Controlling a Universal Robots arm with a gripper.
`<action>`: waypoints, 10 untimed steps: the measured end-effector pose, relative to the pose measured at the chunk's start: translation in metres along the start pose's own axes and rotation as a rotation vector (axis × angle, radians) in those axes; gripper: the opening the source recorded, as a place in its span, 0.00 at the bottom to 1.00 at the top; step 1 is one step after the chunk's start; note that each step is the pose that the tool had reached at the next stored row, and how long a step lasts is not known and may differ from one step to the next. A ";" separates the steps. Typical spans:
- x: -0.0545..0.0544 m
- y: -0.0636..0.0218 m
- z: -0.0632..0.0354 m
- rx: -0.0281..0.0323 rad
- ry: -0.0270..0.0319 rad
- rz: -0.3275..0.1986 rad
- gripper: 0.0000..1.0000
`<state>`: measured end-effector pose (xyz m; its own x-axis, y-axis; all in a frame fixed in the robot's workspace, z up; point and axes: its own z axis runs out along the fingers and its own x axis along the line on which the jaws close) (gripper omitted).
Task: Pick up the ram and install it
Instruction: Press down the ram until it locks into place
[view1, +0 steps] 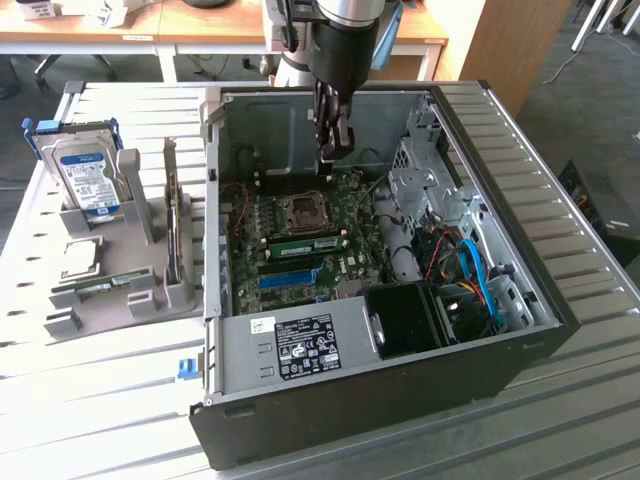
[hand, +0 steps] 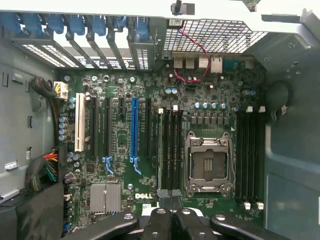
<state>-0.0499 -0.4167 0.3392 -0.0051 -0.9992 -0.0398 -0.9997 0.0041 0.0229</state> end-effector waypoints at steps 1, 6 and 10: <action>0.000 0.0000 0.0000 0.0000 0.0000 0.000 0.11; 0.000 -0.0012 0.0000 0.0000 -0.0001 0.000 0.11; 0.000 -0.0013 0.0000 0.0000 0.0000 0.000 0.11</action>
<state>-0.0487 -0.4167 0.3392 -0.0051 -0.9992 -0.0398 -0.9997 0.0042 0.0229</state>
